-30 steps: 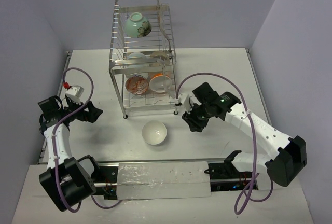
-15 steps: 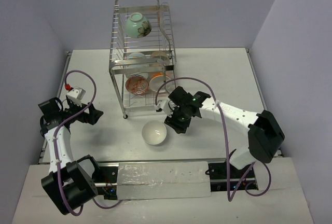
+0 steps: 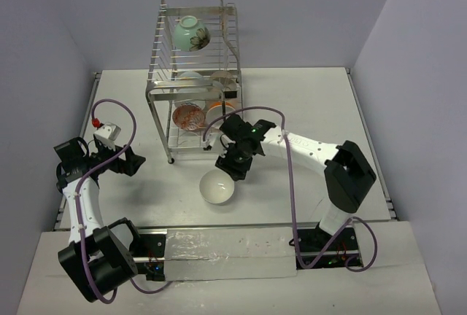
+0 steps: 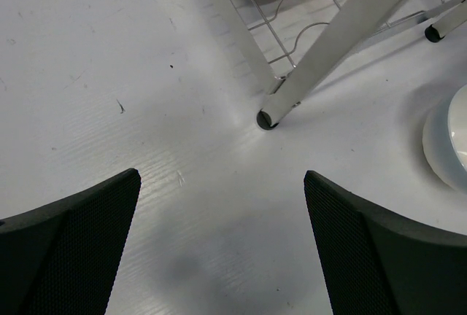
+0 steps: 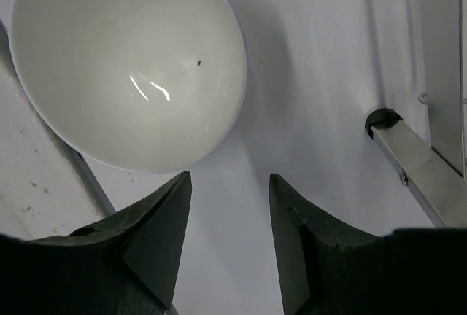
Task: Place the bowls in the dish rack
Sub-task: Pick up the bowl from the center of the board.
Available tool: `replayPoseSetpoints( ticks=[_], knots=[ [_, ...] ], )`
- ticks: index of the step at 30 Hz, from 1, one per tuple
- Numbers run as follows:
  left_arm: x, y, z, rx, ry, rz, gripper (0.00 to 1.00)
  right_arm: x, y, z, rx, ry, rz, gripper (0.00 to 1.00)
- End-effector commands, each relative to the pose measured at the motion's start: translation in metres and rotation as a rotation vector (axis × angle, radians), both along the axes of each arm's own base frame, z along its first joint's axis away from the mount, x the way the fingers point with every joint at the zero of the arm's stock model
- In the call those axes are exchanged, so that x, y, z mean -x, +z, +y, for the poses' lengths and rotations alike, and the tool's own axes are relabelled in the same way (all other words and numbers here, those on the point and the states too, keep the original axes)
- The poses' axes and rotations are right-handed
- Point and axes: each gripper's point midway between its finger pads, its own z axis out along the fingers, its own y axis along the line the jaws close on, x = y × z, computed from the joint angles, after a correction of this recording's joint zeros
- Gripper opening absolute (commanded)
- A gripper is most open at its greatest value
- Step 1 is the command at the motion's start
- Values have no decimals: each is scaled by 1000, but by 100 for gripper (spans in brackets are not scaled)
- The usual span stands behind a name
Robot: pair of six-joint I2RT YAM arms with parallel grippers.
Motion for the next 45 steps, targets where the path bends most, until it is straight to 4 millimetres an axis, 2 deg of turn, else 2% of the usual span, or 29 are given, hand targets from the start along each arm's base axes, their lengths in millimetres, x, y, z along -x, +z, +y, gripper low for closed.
replayPoseSetpoints(
  ticks=[1,9,19,22,23,26,30,34,36,38,39,43,45],
  knots=[
    [1,6,-4,3,-30,-31,99,-10,3,21,-30,34,-6,55],
    [2,6,-5,5,-37,-31,99,-4,-6,32,-9,68,5,55],
    [3,7,-8,13,-57,-37,98,5,-37,10,67,43,10,53],
    [3,8,-9,15,-62,-42,98,7,-43,8,84,45,31,46],
    [3,8,-9,17,-61,-41,99,9,-44,9,85,46,42,38],
    [3,8,-9,19,-65,-42,99,10,-48,9,99,41,60,26],
    [4,8,-11,24,-71,-40,99,10,-41,11,81,41,57,22],
    [4,8,-11,24,-75,-41,99,11,-29,15,53,37,55,8],
    [4,8,-11,25,-76,-42,98,11,-21,16,38,40,54,6],
    [4,8,-12,25,-80,-43,99,11,-17,17,30,41,45,6],
    [4,9,-12,24,-80,-44,98,13,-17,14,41,45,52,13],
    [4,8,-12,26,-79,-42,98,18,-7,16,13,54,69,17],
    [4,8,-12,27,-79,-41,99,24,-4,16,2,64,90,16]
  ],
)
